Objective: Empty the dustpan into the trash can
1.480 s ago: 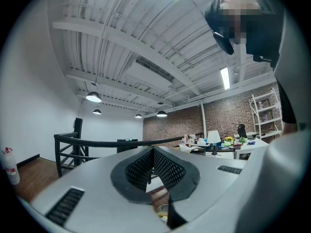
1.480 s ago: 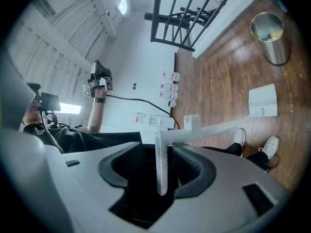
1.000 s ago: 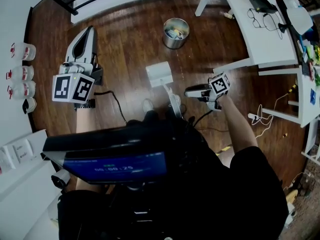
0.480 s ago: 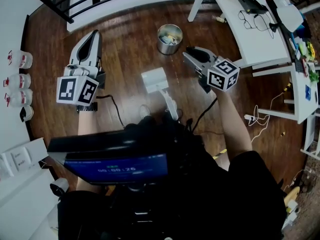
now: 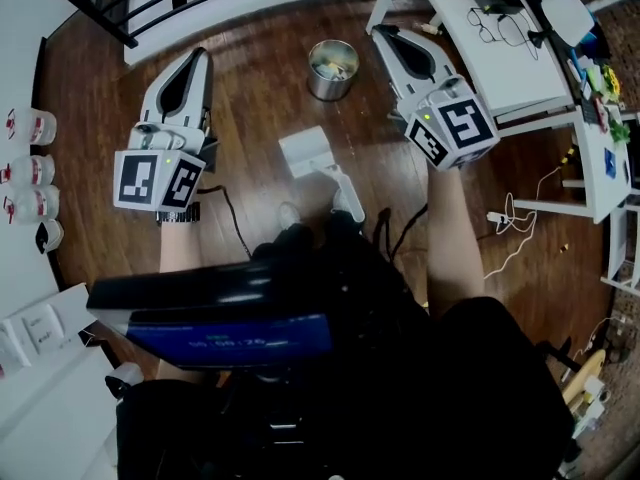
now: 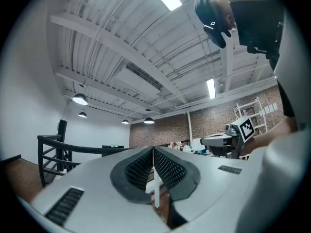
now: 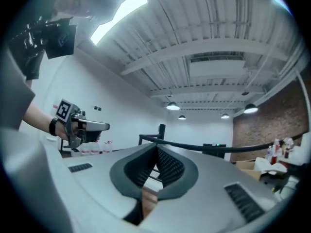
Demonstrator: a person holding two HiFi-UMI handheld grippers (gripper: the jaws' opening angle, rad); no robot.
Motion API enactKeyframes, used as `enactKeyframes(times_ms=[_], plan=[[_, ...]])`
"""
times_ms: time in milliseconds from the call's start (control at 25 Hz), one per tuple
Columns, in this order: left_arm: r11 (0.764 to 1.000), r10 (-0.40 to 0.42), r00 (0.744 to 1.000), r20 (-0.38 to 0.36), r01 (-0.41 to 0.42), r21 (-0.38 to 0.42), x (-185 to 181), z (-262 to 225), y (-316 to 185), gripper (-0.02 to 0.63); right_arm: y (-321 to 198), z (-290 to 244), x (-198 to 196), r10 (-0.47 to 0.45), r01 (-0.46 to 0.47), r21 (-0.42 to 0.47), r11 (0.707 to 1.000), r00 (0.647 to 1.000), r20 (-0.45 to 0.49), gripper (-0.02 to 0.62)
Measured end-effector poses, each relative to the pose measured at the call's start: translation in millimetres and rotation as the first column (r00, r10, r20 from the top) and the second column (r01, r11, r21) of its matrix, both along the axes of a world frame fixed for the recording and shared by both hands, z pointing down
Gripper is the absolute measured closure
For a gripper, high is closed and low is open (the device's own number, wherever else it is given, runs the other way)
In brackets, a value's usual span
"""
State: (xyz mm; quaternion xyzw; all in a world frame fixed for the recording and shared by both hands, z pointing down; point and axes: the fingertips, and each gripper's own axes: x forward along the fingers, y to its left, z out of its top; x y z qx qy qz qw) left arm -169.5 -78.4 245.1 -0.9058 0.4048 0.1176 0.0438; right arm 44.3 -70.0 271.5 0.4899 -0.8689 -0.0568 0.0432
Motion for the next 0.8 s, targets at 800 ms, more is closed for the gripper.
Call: enactKeyframes(times_ms=[800], plan=[[0.999, -0.027, 0.999, -0.019, 0.028, 0.040, 58, -18, 121, 0.606, 139, -3, 15, -0.342, 0.339, -0.094, 0.936, 0.940, -0.019, 0.594]])
